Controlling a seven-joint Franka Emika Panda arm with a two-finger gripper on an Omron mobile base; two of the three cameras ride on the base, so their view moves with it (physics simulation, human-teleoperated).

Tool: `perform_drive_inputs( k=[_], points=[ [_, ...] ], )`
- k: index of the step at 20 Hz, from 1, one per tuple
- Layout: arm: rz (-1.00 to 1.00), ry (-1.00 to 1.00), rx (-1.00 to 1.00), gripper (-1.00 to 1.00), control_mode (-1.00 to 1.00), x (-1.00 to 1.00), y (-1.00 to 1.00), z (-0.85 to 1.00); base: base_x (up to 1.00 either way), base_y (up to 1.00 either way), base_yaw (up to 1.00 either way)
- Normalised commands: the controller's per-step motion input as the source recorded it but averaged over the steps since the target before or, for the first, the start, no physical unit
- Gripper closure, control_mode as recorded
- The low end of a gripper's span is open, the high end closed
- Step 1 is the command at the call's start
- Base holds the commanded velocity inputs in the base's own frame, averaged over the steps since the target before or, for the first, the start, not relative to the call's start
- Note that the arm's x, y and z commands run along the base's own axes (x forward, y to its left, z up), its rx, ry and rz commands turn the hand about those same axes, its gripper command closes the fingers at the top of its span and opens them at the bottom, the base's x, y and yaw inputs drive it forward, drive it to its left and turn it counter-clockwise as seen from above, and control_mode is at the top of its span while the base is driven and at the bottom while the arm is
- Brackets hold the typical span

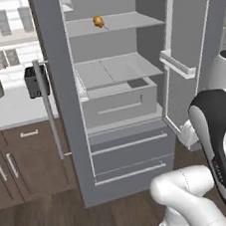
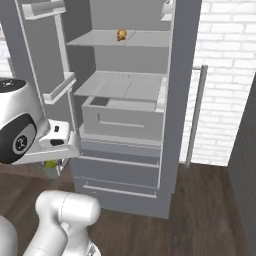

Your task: Place one lemon wedge and one chicken drumstick in each tupperware on the nearby counter, to pack two identical lunches.

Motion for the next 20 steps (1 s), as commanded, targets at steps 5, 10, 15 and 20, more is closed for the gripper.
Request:
perform_drive_inputs(
  k=[5,10,15,20],
  points=[
    [0.0,0.0,0.0,1.0,1.0,0.0,0.0,0.0,-0.78,0.75,0.04],
    [0.0,0.0,0.0,1.0,1.0,0.0,0.0,0.0,-0.21,1.0,0.0],
    [0.0,0.0,0.0,1.0,1.0,0.0,0.0,0.0,0.04,1.0,0.0],
    [0.0,0.0,0.0,1.0,1.0,0.0,0.0,0.0,0.21,1.0,0.07]
  ],
)
